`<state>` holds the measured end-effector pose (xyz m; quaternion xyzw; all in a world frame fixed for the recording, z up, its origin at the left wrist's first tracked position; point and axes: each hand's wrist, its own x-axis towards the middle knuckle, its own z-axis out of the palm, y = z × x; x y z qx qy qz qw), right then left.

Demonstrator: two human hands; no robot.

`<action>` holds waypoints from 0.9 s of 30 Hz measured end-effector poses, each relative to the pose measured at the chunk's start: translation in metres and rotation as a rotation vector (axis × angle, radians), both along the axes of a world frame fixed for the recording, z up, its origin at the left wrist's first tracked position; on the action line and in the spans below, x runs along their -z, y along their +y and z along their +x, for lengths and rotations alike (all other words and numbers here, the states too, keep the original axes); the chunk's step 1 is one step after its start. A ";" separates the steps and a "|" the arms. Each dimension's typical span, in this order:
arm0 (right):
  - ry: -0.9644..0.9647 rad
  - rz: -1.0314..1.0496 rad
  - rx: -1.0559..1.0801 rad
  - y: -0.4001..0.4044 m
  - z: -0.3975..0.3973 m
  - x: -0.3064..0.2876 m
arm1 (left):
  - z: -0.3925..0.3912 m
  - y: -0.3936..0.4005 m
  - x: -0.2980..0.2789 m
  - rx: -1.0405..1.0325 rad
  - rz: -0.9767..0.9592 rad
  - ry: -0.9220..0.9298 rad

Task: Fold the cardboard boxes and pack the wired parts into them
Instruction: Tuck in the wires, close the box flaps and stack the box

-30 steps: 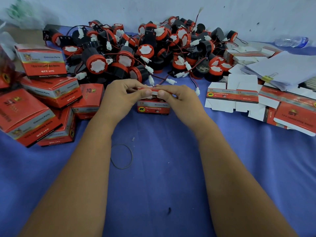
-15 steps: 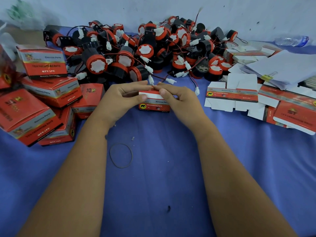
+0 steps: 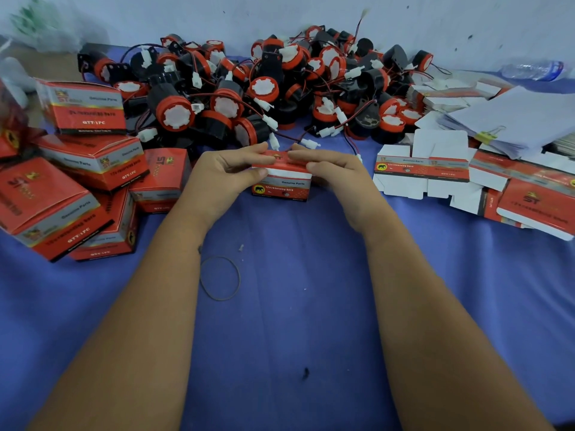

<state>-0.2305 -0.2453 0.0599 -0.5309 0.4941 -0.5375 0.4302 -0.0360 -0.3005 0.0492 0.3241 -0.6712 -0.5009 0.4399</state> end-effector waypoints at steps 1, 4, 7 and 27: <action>-0.014 0.009 -0.007 0.000 -0.001 0.001 | 0.000 0.000 0.000 -0.003 0.016 -0.004; -0.035 0.026 -0.022 0.000 -0.002 0.003 | 0.000 0.001 0.000 -0.036 0.034 -0.025; -0.038 0.038 -0.028 0.000 -0.002 0.001 | -0.003 0.002 0.001 -0.087 -0.108 -0.140; 0.255 0.021 0.276 -0.004 0.038 0.002 | -0.021 0.014 -0.011 -0.509 -0.575 -0.506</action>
